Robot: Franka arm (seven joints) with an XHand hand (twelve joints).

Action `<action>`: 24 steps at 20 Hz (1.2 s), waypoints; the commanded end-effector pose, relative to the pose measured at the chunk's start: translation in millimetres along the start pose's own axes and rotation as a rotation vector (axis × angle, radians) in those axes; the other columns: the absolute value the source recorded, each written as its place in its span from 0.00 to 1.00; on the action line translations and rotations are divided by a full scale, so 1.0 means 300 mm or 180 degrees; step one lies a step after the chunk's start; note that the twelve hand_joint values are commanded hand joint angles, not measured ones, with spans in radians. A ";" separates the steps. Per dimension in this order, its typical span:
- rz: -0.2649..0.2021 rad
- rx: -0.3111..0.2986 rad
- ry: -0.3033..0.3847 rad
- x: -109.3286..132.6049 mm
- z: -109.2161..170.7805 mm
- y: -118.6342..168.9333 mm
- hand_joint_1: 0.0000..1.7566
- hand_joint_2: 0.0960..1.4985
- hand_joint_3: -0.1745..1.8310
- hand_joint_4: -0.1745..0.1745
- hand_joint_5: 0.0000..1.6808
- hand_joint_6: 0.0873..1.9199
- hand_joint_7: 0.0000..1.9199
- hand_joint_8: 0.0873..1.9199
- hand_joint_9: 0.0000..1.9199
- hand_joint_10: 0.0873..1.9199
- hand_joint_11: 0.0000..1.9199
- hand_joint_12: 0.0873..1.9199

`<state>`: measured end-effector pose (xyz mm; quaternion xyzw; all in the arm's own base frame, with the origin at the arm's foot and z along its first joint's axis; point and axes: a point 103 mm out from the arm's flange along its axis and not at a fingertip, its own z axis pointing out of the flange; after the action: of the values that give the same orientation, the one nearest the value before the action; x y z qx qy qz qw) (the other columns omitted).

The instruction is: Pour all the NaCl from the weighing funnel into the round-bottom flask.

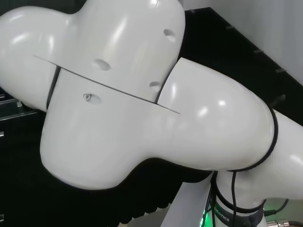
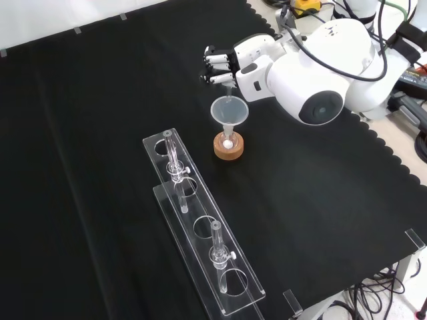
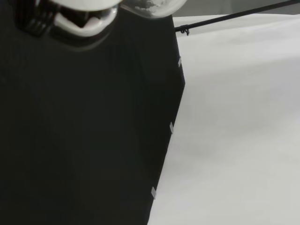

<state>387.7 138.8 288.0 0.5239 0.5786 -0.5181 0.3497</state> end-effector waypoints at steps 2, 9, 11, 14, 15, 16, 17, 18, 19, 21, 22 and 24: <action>0.0015 0.0009 -0.0126 0.005 -0.028 -0.009 0.64 0.41 0.39 1.00 0.77 0.28 0.25 0.31 0.47 0.14 0.38 0.55; 0.0037 0.0010 -0.0191 0.006 -0.043 -0.013 0.64 0.41 0.39 1.00 0.77 0.28 0.25 0.31 0.47 0.14 0.38 0.55; 0.0039 0.0020 -0.0195 0.004 -0.042 -0.013 0.64 0.41 0.39 1.00 0.77 0.28 0.25 0.31 0.47 0.14 0.38 0.55; 0.0039 0.0017 -0.0185 0.004 -0.040 -0.012 0.64 0.41 0.39 1.00 0.77 0.28 0.25 0.31 0.47 0.14 0.38 0.55; 0.0039 0.0020 -0.0181 0.004 -0.040 -0.011 0.64 0.41 0.39 1.00 0.77 0.28 0.25 0.31 0.47 0.14 0.38 0.55; 0.0037 0.0022 -0.0181 0.004 -0.040 -0.010 0.64 0.41 0.39 1.00 0.77 0.28 0.25 0.31 0.47 0.14 0.38 0.55; 0.0039 0.0017 -0.0182 0.005 -0.042 -0.010 0.64 0.41 0.39 1.00 0.77 0.28 0.25 0.31 0.47 0.14 0.38 0.55; 0.0036 0.0017 -0.0176 0.005 -0.044 -0.009 0.64 0.41 0.39 1.00 0.77 0.28 0.25 0.31 0.47 0.14 0.38 0.55; 0.0039 0.0012 -0.0173 0.005 -0.045 -0.009 0.64 0.41 0.39 1.00 0.77 0.28 0.25 0.31 0.47 0.14 0.38 0.55; 0.0038 0.0008 -0.0156 0.005 -0.047 -0.008 0.64 0.41 0.39 1.00 0.77 0.28 0.25 0.31 0.47 0.14 0.38 0.55; 0.0039 0.0008 -0.0136 0.004 -0.048 -0.008 0.64 0.41 0.39 1.00 0.77 0.28 0.25 0.31 0.47 0.14 0.38 0.55; 0.0030 0.0029 -0.0031 0.001 -0.047 -0.005 0.64 0.41 0.39 1.00 0.77 0.28 0.25 0.31 0.46 0.14 0.38 0.55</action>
<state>387.1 152.8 290.4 0.5165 0.5664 -0.5287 0.3645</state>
